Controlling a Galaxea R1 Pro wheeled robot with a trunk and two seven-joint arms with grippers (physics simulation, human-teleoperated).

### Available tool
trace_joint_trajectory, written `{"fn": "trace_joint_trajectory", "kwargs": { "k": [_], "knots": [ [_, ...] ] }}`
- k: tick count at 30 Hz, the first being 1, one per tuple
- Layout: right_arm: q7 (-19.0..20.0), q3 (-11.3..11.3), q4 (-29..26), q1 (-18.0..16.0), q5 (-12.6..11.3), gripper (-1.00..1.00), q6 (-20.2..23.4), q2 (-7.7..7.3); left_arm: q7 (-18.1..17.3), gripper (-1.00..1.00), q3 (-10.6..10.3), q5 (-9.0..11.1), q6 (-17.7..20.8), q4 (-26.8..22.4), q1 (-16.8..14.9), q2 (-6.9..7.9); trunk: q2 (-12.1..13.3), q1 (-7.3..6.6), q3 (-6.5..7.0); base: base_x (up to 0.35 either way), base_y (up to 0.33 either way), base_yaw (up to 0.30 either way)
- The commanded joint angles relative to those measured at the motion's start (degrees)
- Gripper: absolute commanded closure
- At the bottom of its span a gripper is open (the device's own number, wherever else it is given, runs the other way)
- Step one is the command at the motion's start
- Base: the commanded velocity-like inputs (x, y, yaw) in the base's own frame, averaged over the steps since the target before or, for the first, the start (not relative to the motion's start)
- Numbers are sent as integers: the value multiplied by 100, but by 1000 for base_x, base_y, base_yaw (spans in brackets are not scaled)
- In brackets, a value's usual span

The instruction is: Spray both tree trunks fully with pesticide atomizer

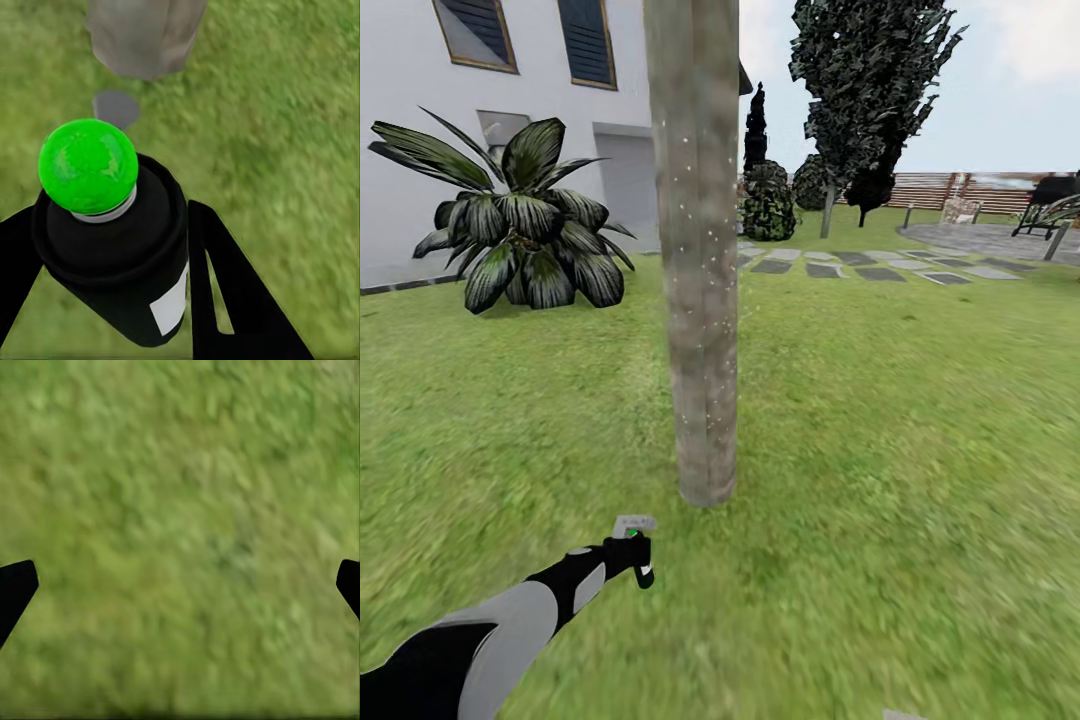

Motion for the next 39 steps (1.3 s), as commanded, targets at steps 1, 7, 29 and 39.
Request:
{"fn": "trace_joint_trajectory", "kwargs": {
  "k": [1, 7, 29, 39],
  "knots": [
    [5, -43, 22, -10, -7, -100, -57, 0, -20, 100, 38, -12, -8, 3, -3, -3, -3, -1, -5, 0, 340, 0],
    [5, -43, 23, -10, -7, -100, -57, 0, -29, 100, 38, -12, -4, 3, -3, -20, -3, -1, -5, 0, 340, -85],
    [5, -43, 25, -10, -7, -100, -48, 1, -29, 100, 38, -12, -3, 4, -3, -132, -3, -1, -32, 185, 283, -249],
    [5, -43, 23, -10, -7, -100, -50, 1, -29, 100, 38, -12, -3, 5, -3, -135, -3, -1, -33, 123, 324, -54]
  ]
}}
